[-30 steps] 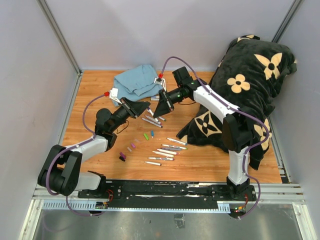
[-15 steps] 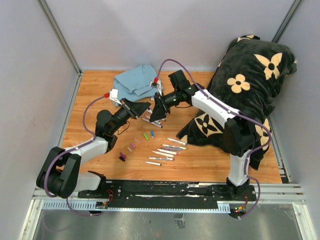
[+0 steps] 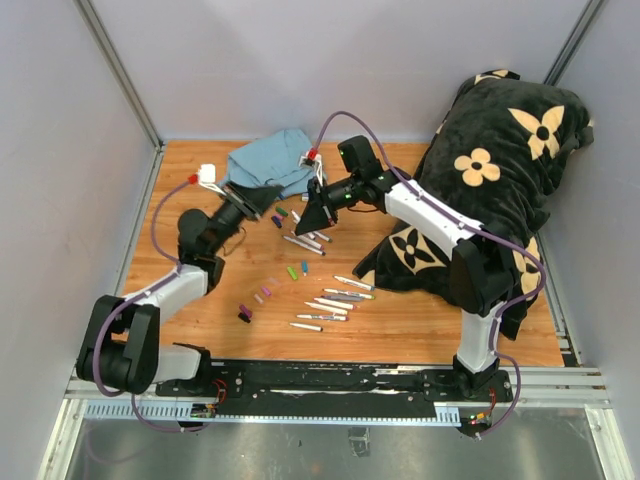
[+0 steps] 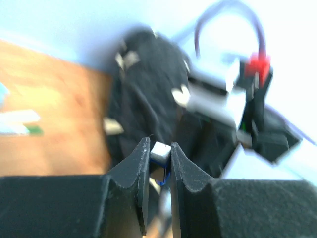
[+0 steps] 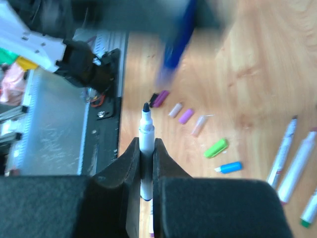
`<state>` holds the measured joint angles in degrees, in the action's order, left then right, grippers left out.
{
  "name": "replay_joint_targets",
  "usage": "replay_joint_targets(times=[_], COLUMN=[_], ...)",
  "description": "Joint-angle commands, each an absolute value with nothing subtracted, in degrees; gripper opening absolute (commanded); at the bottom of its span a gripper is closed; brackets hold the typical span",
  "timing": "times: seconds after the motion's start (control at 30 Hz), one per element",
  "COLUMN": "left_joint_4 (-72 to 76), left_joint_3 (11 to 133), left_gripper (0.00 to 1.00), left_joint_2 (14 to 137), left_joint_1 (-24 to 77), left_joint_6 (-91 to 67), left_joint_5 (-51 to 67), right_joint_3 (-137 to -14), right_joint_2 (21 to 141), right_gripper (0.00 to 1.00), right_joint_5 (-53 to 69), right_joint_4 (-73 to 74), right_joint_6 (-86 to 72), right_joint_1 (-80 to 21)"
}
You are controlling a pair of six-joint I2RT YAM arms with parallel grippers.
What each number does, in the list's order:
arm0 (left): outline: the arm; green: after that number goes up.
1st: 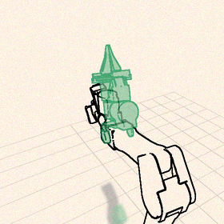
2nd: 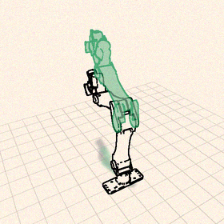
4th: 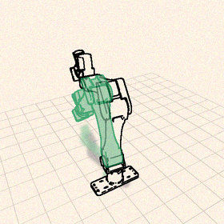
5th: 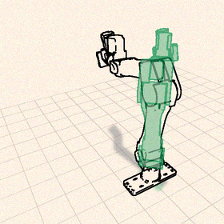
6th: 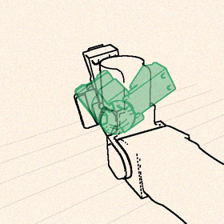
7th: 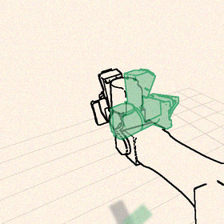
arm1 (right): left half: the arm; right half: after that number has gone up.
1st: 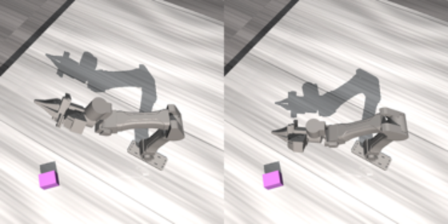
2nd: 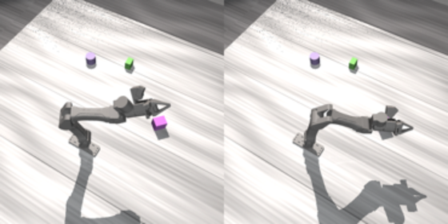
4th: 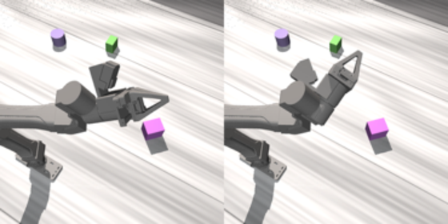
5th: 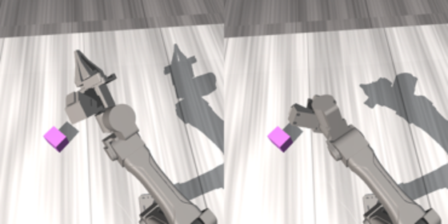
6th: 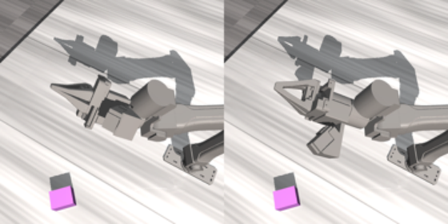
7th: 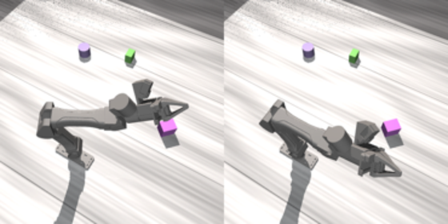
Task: Open the pen caps
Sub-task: Open the pen cap from the pen, then place the pen cap at the center of the board.
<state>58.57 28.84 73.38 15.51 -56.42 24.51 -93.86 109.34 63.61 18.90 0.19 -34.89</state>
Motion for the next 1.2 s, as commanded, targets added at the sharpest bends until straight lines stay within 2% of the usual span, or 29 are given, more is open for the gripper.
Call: replay_joint_targets(times=[0.0,0.2,0.33,0.63,0.8,0.97,1.17], left_joint_4=[64.25,63.02,56.1,22.53,9.99,8.69,8.93], left_joint_3=[35.79,37.71,32.42,20.47,20.13,18.62,16.93], left_gripper=[0.0,0.0,0.0,0.0,0.0,0.0,0.0], left_joint_2=[75.67,74.56,69.72,58.65,57.79,56.56,54.5], left_joint_1=[5.04,2.2,2.2,2.2,2.2,2.2,2.2], left_joint_6=[-61.62,-61.46,-59.14,-58.47,-59.15,-59.5,-59.45], left_joint_5=[14.74,14.28,14.65,8.7,3.22,1.56,1.54], right_joint_3=[-92.55,-92.91,-93.95,-101.07,-107.7,-113.74,-117.36], right_joint_2=[109.34,110.04,110.08,117.64,124.02,129.31,133.35], right_gripper=[0.01,0.01,0.01,0.05,0.07,0.13,0.14], right_joint_5=[68.2,65.03,52.47,28.53,22.54,14.92,5.27], right_joint_4=[22.13,22.95,26.68,33.84,37.48,39.93,39.99], right_joint_6=[0.01,0.18,3.85,12.71,13.95,14.97,13.88], right_joint_1=[-36.41,-36.72,-37.01,-43.02,-45.76,-47.99,-49.86])
